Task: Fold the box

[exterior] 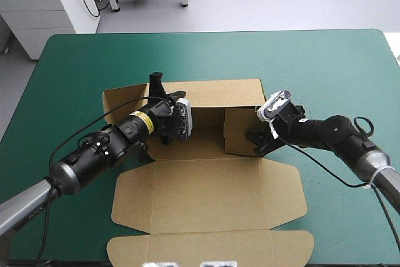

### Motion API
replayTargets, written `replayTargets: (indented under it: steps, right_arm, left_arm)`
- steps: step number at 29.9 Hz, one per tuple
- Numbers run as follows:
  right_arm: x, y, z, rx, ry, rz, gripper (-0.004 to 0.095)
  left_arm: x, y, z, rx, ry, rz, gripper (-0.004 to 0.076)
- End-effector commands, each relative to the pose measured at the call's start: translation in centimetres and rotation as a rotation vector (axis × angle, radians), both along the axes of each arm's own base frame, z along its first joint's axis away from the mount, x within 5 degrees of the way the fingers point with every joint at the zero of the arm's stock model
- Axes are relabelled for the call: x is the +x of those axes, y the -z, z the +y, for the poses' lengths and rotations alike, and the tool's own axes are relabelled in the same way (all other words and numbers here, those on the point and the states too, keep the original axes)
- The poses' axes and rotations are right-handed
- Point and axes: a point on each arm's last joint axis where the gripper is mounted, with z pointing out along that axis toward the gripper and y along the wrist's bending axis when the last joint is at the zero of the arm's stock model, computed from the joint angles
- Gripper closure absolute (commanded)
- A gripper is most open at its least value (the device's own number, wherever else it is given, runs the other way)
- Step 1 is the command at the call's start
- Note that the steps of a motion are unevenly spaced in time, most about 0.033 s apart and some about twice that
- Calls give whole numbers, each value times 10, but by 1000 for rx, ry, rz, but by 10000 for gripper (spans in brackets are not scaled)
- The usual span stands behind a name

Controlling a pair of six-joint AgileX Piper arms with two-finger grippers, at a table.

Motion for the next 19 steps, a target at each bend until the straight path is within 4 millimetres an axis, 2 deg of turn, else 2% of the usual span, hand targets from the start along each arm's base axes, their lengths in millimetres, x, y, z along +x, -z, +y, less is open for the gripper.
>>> replayTargets:
  steps: [1, 8, 14, 19]
  right_arm:
    - [-1, -14, 0, 12, 3, -32, 325]
    - [-1, -13, 1, 44, 33, 4, 651]
    - [-2, -13, 1, 48, 36, 9, 753]
    - [-1, -13, 0, 47, 39, 6, 930]
  left_arm:
    - [-7, 5, -6, -11, -12, 79, 731]
    - [-7, 4, -7, -22, -9, 76, 731]
    - [-7, 4, -7, -24, -11, 80, 731]
    - [-7, 4, -7, -25, -11, 80, 731]
